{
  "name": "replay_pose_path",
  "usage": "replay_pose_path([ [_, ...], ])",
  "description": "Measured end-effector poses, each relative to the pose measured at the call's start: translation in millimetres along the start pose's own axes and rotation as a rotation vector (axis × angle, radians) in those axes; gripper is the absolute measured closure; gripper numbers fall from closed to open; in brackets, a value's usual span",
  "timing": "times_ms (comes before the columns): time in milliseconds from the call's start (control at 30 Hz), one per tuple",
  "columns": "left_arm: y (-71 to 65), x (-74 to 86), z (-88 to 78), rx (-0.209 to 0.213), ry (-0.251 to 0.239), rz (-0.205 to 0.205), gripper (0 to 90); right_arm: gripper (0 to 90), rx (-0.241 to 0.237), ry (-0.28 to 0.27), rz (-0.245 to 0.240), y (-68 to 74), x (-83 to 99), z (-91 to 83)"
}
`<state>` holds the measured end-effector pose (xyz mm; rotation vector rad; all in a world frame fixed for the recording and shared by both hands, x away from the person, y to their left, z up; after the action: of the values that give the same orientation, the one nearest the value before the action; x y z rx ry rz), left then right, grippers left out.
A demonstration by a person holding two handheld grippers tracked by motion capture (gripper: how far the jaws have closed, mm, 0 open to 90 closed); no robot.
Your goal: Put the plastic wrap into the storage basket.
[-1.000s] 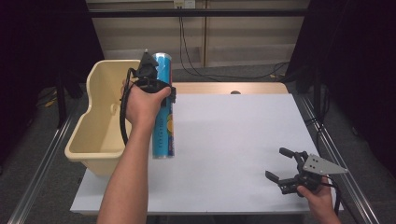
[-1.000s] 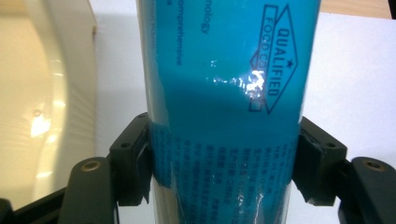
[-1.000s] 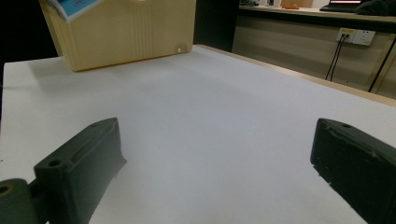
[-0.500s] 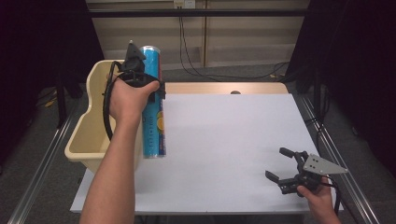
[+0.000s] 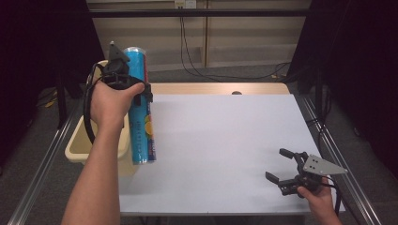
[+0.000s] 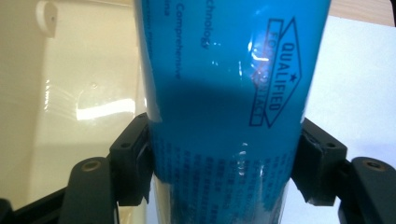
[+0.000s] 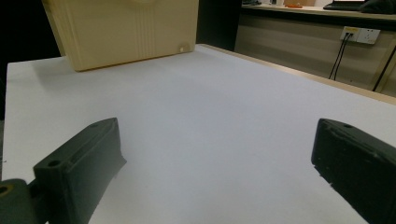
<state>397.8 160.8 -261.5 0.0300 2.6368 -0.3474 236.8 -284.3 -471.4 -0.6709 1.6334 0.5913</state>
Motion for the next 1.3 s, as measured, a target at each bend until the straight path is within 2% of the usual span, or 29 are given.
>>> replay_pose_path([
  [167,12.6,3.2,-7.6,-0.012,0.009,-0.005,32.4,1.3,-0.003,0.002,-0.003,0.5,0.0,1.3],
  [200,14.4,3.5,-8.7,-0.015,0.002,-0.021,32.4,1.3,-0.006,0.003,-0.002,0.6,0.0,1.4],
  [400,29.3,5.8,-20.4,-0.039,0.006,-0.027,32.4,1.3,-0.005,0.004,0.0,0.6,0.1,2.2],
  [433,31.7,6.1,-22.2,-0.042,0.0,-0.039,32.4,1.3,-0.008,0.003,-0.003,0.6,0.0,2.5],
  [600,44.6,7.5,-30.1,-0.059,0.006,-0.041,32.4,1.3,-0.01,0.001,-0.002,1.5,0.0,3.5],
  [767,59.8,9.9,-35.3,-0.095,0.014,-0.047,32.5,1.3,-0.008,0.0,-0.005,1.4,0.0,3.5],
  [867,67.7,12.3,-36.0,-0.111,0.026,-0.047,32.4,1.3,-0.006,0.002,-0.001,1.3,0.2,3.7],
  [967,74.3,14.4,-34.4,-0.11,0.024,-0.07,32.4,1.3,-0.01,0.001,-0.002,1.7,0.2,4.7],
  [1100,79.4,15.8,-30.9,-0.128,0.035,-0.059,32.4,1.3,-0.014,0.0,-0.003,2.4,0.1,5.4],
  [1300,83.1,15.8,-26.6,-0.133,0.048,-0.046,32.3,1.3,-0.012,-0.001,-0.002,2.6,0.0,5.9],
])
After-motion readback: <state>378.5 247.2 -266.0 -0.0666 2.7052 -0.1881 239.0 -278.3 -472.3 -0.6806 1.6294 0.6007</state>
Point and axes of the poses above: each handheld gripper's, and its own axes: z roughly forward along the jaws, x roughly out of its underside, y roughly to its left, the point moved 4 cm from there along z, roughly forward along the jaws, and after that the axes turned 4 degrees about -y, right-handed, at the moved point
